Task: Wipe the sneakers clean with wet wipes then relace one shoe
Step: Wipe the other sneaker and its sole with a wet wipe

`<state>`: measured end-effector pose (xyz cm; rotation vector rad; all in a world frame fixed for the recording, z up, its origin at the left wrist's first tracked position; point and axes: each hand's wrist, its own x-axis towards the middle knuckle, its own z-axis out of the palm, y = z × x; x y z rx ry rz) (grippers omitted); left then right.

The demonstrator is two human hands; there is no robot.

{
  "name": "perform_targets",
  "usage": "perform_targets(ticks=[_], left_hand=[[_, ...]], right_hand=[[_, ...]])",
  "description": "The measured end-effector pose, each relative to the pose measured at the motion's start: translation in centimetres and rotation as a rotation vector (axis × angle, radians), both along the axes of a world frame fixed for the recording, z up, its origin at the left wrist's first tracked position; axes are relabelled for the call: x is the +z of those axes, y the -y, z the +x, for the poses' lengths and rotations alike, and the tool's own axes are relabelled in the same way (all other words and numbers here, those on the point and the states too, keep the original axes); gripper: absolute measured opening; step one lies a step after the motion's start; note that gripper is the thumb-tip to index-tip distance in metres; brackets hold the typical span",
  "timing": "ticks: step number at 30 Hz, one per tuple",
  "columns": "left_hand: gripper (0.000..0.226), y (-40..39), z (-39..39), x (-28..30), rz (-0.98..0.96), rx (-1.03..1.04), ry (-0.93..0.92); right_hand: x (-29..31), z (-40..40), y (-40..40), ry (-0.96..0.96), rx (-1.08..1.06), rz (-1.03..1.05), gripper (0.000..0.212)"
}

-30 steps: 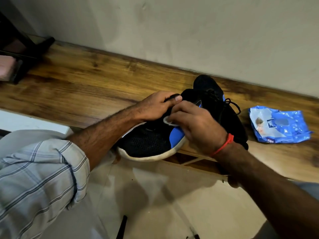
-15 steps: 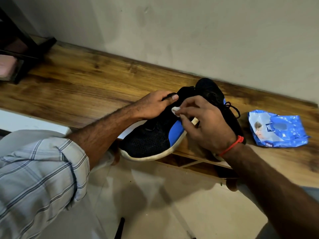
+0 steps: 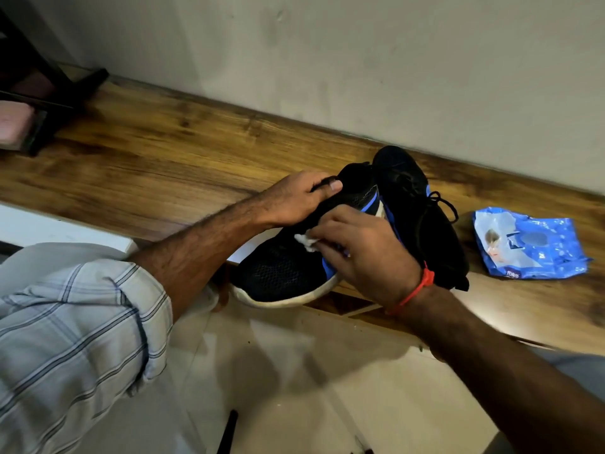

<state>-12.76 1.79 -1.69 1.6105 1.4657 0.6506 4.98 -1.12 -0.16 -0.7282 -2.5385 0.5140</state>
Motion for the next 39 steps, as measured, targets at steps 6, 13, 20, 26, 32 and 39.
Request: perform_targets(ticks=[6, 13, 20, 26, 32, 39], left_hand=[[0.033, 0.1, -0.1, -0.1, -0.015, -0.049, -0.003], [0.044, 0.3, 0.0, -0.3, -0.011, -0.049, -0.036], [0.034, 0.1, -0.1, -0.1, -0.040, -0.037, -0.002], [0.040, 0.4, 0.1, -0.3, -0.021, -0.065, -0.054], [0.030, -0.1, -0.3, -0.3, -0.063, -0.072, -0.005], [0.033, 0.0, -0.1, -0.1, -0.076, -0.042, 0.040]], right_hand=[[0.3, 2.2, -2.9, 0.108, -0.112, 0.052, 0.008], [0.0, 0.3, 0.0, 0.106, 0.108, 0.000, 0.020], [-0.1, 3.3, -4.0, 0.091, -0.213, 0.078, 0.007], [-0.9, -0.4, 0.7, 0.076, 0.184, 0.049, 0.009], [-0.9, 3.6, -4.8, 0.066, -0.245, 0.071, 0.005], [-1.7, 4.8, -6.2, 0.020, -0.442, 0.019, 0.006]])
